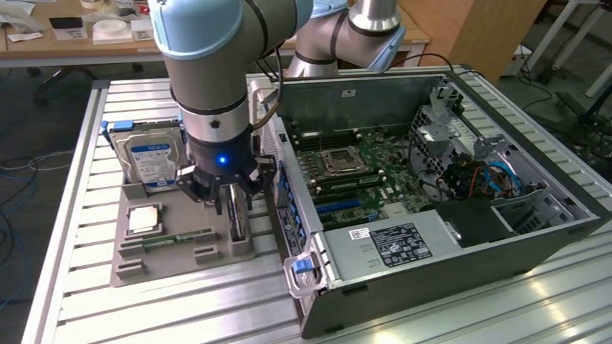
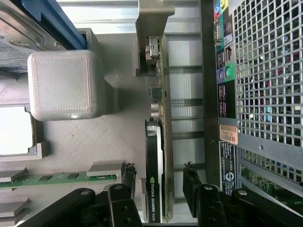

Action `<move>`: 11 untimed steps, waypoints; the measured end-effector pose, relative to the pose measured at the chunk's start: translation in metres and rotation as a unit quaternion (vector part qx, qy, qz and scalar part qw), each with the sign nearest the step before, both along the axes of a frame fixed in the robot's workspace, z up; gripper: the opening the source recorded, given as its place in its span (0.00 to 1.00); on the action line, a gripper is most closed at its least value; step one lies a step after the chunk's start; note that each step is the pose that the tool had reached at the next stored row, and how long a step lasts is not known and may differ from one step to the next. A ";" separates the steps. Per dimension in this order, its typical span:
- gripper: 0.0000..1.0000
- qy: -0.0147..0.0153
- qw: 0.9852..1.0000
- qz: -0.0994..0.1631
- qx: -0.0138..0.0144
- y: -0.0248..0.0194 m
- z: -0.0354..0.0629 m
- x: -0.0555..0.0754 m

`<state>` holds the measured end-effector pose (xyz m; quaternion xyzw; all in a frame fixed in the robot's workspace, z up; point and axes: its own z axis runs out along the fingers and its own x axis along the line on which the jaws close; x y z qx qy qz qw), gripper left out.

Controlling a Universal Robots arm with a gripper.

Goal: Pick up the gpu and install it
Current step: 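Pick up the gpu and move the gpu toward the slot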

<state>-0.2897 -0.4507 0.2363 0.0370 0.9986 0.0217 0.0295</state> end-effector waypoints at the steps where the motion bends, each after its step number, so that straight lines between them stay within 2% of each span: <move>1: 0.53 0.000 1.000 0.000 0.000 0.0011 -0.0001 0.000; 7: 0.53 0.000 1.000 0.000 0.001 0.0035 -0.0033 0.000; 11: 0.53 0.000 1.000 0.000 0.002 0.0077 -0.0043 0.000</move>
